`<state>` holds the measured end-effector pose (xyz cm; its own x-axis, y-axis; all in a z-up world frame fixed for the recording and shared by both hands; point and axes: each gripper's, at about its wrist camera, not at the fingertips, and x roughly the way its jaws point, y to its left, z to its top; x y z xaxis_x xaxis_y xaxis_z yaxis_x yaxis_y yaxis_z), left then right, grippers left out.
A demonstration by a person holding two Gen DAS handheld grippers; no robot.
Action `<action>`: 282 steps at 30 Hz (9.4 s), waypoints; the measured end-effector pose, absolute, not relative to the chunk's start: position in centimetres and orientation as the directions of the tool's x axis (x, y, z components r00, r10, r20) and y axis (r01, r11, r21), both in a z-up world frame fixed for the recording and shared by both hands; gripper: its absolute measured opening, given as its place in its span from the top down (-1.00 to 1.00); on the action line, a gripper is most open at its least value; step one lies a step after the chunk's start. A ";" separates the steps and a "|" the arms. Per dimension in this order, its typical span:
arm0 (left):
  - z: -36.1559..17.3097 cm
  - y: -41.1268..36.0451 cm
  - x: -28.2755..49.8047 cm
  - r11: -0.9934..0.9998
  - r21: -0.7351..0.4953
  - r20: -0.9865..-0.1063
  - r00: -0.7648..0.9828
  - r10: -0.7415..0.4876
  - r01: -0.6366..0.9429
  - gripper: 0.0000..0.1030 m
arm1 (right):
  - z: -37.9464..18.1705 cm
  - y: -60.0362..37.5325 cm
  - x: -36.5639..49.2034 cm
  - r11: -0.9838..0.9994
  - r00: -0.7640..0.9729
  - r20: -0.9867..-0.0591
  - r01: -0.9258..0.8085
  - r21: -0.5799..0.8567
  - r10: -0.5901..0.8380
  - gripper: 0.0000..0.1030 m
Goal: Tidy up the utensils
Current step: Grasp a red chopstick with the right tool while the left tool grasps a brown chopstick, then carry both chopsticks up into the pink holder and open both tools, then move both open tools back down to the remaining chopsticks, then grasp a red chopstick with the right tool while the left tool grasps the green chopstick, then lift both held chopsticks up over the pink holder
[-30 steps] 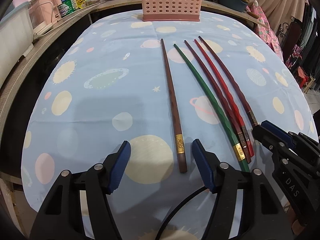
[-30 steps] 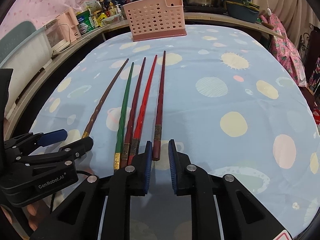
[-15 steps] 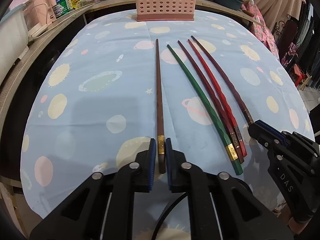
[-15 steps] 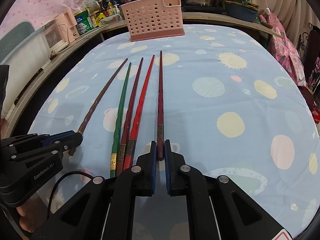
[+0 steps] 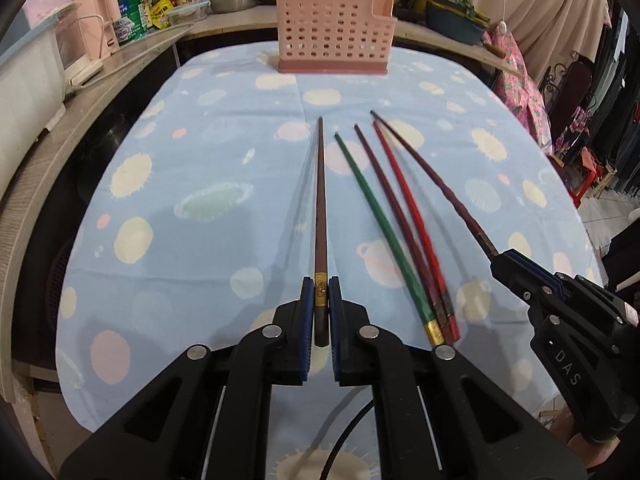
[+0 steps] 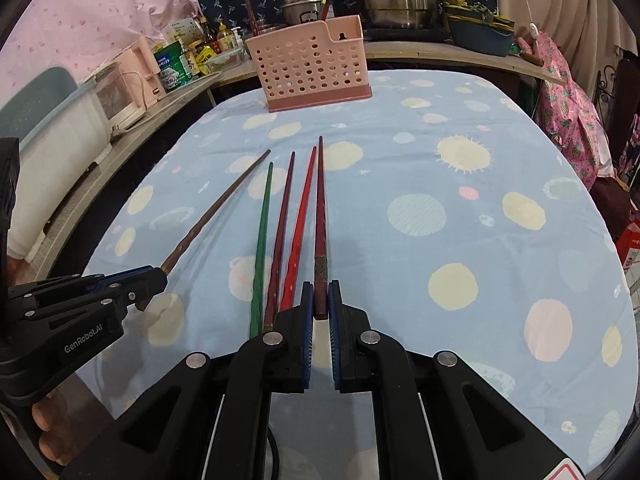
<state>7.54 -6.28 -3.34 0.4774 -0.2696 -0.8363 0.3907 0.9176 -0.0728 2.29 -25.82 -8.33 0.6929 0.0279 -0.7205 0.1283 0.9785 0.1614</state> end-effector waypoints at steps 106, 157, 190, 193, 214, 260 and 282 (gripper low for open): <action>18.7 -14.4 35.8 0.940 -0.106 -0.553 0.767 -0.326 0.323 -0.17 | 14.1 -33.9 29.9 0.956 0.932 -0.362 0.123 0.266 -0.019 0.43; -0.6 -9.7 13.0 0.913 -0.034 -0.830 0.497 -0.252 0.406 -0.50 | -4.7 -27.7 6.9 0.978 0.744 -0.668 0.136 0.160 0.006 0.28; -7.2 -7.1 8.2 0.930 -0.030 -0.867 0.453 -0.207 0.367 -0.50 | -12.0 -23.7 2.4 0.993 0.650 -0.760 0.099 0.060 -0.019 0.44; -7.4 -7.4 8.3 0.929 -0.030 -0.869 0.449 -0.207 0.369 -0.50 | -12.1 -23.3 2.5 0.996 0.653 -0.756 0.088 0.018 -0.044 0.46; -8.3 -11.0 6.3 0.887 -0.051 -0.881 0.398 -0.257 0.459 -0.50 | -12.0 -28.8 1.9 0.973 0.651 -0.758 0.199 0.116 -0.043 0.87; 5.7 -4.4 16.1 0.933 -0.195 -0.728 0.593 -0.344 0.302 0.87 | 1.4 -30.3 6.5 0.962 0.824 -0.566 0.153 0.224 0.001 0.87; 19.8 -7.2 24.3 0.920 -0.199 -0.539 0.747 -0.391 0.338 0.87 | 14.0 -30.8 14.4 0.956 0.942 -0.334 0.054 0.287 0.047 0.87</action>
